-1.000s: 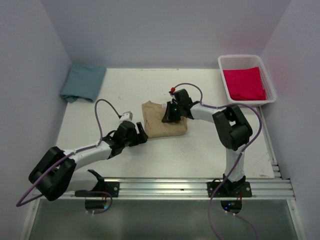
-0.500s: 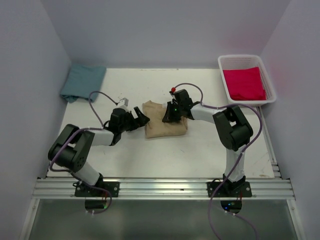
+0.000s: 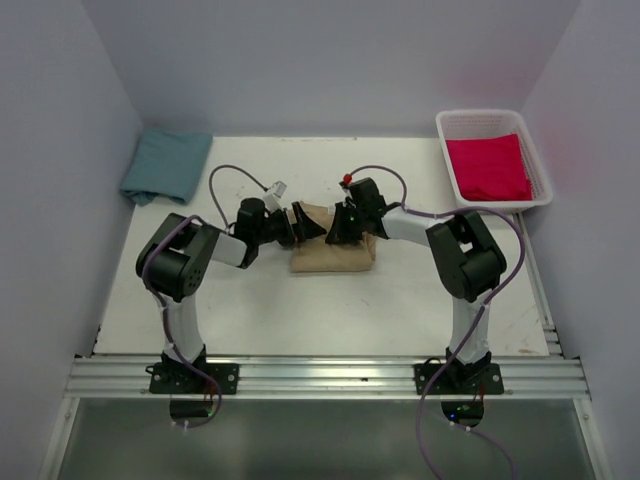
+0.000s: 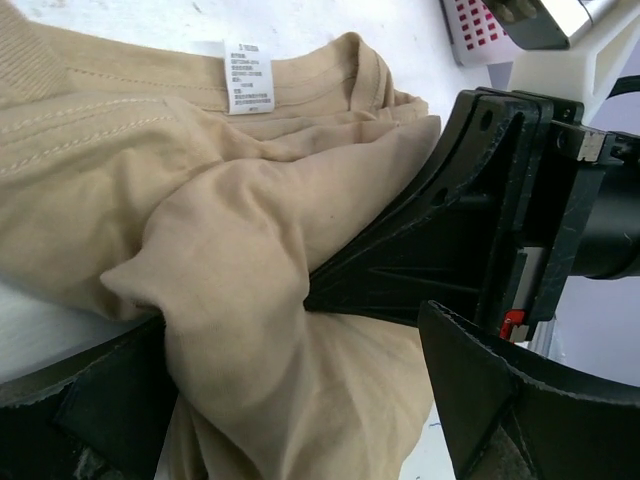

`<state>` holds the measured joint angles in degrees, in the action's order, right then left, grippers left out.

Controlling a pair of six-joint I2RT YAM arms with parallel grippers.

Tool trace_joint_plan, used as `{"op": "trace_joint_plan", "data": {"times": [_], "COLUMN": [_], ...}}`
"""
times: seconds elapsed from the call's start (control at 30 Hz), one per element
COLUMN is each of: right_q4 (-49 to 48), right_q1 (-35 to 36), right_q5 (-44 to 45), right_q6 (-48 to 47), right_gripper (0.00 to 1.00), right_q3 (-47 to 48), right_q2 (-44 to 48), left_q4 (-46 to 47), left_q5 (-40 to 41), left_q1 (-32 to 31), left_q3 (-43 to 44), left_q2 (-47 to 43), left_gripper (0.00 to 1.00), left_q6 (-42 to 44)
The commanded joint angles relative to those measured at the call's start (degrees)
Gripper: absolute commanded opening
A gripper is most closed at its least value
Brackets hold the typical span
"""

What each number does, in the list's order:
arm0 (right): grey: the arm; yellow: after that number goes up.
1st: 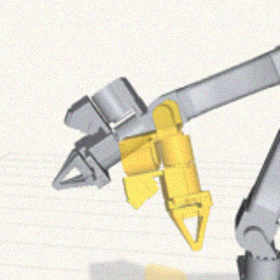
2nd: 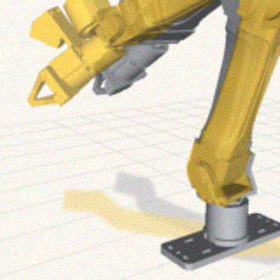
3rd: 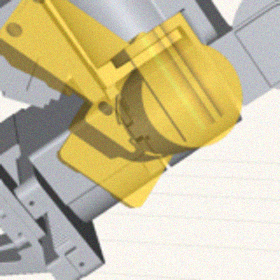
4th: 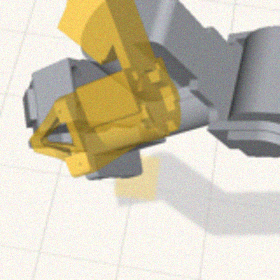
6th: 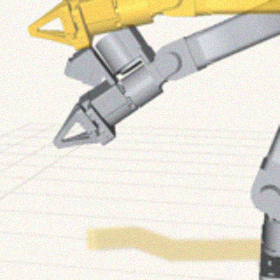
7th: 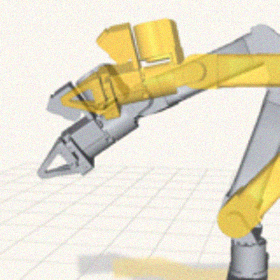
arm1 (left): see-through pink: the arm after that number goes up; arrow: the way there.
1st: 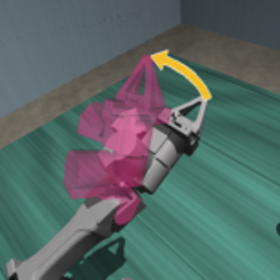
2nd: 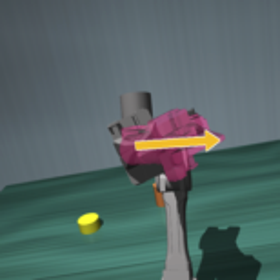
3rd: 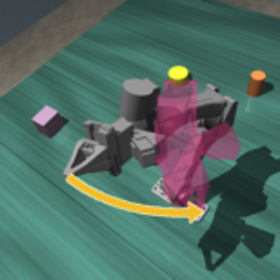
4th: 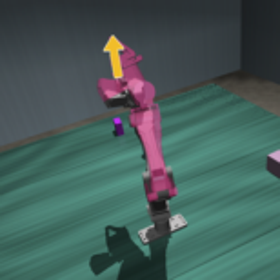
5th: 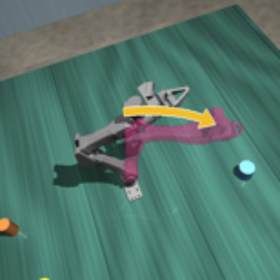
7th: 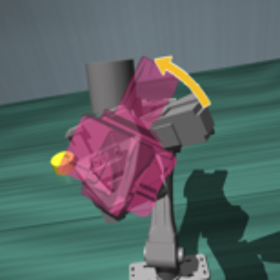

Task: Fold and stack the t-shirts
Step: Put the neatly folded tshirt into the corner of the board with the left arm

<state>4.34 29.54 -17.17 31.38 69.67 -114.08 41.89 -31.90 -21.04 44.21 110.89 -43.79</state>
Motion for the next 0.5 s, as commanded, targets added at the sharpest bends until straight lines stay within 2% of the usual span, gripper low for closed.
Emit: {"op": "trace_joint_plan", "data": {"times": [0.0,0.07,0.17,0.2,0.3,0.33,0.37,0.4,0.47], "right_q4": [4.54,4.28,4.1,4.1,4.27,4.27,4.27,4.36,4.19], "right_q1": [-0.71,-0.71,-0.71,-0.71,-0.71,-0.71,-0.71,-0.71,-0.71], "right_q5": [5.39,5.13,4.95,4.86,4.95,4.86,4.95,4.95,4.78], "right_q6": [-2.46,-2.2,-2.11,-2.2,-2.28,-2.28,-2.28,-2.28,-2.37], "right_gripper": [0.0,0.0,0.0,0.0,0.0,0.0,0.0,0.0,0.0], "right_q3": [-0.06,0.03,0.12,0.2,0.38,0.38,0.38,0.38,0.29], "right_q2": [-3.16,-3.6,-3.95,-3.95,-3.78,-3.69,-3.69,-3.6,-3.43], "left_q4": [-10.78,-8.42,-4.29,-2.97,0.64,0.91,1.61,1.97,2.93], "left_q5": [-3.78,-5.01,-6.41,-7.2,-9.85,-9.85,-9.85,-9.93,-9.59], "left_q1": [-1.02,-2.25,-4.18,-4.71,-4.8,-4.8,-4.8,-4.8,-4.72], "left_q3": [-0.35,0.35,0.88,1.14,1.15,0.97,0.8,0.53,-0.08], "left_q2": [6.44,8.1,9.51,9.95,11.28,11.36,11.28,11.28,11.01], "left_gripper": [1.0,1.0,0.9,0.75,0.49,0.29,0.2,0.02,0.0], "left_q6": [1.34,-0.41,-2.52,-3.05,-4.99,-4.99,-5.08,-5.08,-5.51]}}
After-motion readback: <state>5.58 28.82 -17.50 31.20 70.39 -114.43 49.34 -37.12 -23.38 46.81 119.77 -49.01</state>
